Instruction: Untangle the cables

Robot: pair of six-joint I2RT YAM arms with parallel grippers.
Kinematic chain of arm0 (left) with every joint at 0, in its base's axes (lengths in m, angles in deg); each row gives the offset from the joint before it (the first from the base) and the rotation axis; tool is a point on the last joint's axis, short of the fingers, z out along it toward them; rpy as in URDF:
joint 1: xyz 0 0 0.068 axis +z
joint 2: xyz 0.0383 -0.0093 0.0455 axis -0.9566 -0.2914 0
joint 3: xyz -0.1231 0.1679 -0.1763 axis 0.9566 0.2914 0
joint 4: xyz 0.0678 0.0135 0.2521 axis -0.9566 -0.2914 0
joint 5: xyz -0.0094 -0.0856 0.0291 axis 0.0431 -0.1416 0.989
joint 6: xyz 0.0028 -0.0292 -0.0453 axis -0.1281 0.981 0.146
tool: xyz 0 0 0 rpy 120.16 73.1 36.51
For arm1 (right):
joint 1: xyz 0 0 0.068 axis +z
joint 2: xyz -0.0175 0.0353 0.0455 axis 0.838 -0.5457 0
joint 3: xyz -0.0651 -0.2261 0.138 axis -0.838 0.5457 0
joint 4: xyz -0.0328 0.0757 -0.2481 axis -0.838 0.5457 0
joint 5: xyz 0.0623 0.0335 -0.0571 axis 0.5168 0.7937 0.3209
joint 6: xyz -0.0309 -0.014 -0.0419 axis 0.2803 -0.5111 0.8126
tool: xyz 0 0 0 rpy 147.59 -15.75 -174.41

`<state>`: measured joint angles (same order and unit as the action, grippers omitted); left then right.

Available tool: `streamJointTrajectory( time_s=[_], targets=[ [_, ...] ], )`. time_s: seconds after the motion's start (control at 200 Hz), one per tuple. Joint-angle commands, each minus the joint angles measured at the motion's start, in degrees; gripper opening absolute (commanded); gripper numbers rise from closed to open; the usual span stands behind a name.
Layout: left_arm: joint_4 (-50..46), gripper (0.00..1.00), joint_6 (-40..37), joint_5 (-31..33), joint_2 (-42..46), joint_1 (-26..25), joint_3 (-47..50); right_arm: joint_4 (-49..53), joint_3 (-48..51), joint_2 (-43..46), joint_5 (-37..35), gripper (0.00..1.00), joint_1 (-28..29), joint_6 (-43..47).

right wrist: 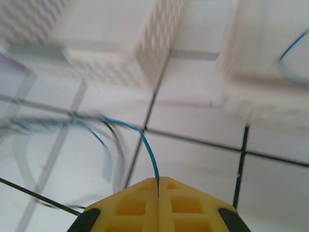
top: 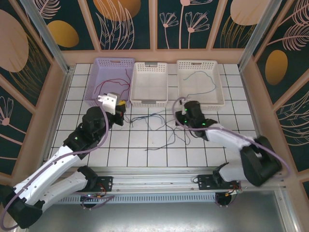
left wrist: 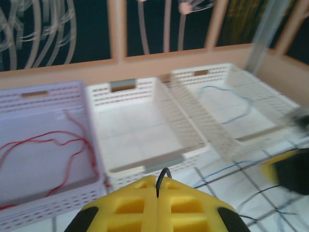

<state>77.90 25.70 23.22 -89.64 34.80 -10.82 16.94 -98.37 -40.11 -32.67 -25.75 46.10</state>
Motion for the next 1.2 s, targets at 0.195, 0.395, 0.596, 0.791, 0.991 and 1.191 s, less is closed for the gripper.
streamJointTrajectory(
  time_s=[0.195,0.395,0.596,0.791,0.991,1.191],
  targets=[
    [-9.8,0.0,3.8,20.6,-1.0,5.3,-6.4,15.5,3.5,31.4,-2.9,0.0,-18.1,-14.0],
    [-13.8,0.0,8.7,18.0,-5.2,14.8,-6.7,25.0,-6.2,37.7,-0.7,0.0,-27.7,-15.5],
    [-14.0,0.0,11.0,15.7,-6.1,22.5,-6.3,31.7,-12.0,41.1,-5.7,0.0,-35.7,-17.3],
    [-13.7,0.0,10.9,19.0,-6.6,25.4,-6.3,34.3,-13.4,40.2,-6.3,0.0,-38.8,-19.9],
    [-13.5,0.0,11.3,20.5,-6.9,27.4,-6.0,35.7,-13.8,38.2,-6.9,0.0,-39.6,-21.3],
    [-13.6,0.0,13.4,17.5,-6.5,29.5,-5.9,34.3,-12.2,37.3,-2.1,0.0,-42.4,-22.5]
  ],
)
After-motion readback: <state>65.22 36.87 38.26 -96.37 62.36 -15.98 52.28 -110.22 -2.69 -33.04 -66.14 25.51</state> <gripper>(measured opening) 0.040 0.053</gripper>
